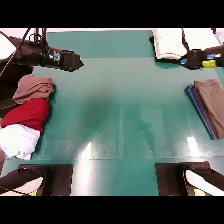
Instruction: Fold the shirts.
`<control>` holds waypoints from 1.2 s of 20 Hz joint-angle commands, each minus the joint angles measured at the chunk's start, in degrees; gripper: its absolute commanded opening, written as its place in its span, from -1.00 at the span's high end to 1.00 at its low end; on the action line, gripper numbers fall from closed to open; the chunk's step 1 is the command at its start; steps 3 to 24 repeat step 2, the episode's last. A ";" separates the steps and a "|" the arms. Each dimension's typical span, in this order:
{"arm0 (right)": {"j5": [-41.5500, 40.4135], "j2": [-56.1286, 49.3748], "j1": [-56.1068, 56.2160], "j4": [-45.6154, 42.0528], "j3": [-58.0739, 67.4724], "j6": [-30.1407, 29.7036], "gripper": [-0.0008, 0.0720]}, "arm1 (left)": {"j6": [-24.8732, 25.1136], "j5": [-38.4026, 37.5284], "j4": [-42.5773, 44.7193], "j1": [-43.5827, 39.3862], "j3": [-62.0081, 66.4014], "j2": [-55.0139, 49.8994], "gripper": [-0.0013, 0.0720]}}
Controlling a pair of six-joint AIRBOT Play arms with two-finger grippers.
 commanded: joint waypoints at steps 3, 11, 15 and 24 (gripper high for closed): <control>-1.55 0.04 6.08 0.28 0.04 -0.87 0.94 | -0.02 0.09 0.00 0.00 0.00 -0.04 0.89; -1.55 0.04 6.08 0.28 0.04 -0.87 0.94 | -0.02 0.09 0.00 0.00 0.00 -0.04 0.89; -1.55 0.04 6.08 0.28 0.04 -0.87 0.94 | -0.02 0.09 0.00 0.00 0.00 -0.04 0.89; -1.55 0.04 6.08 0.28 0.04 -0.87 0.94 | -0.02 0.09 0.00 0.00 0.00 -0.04 0.89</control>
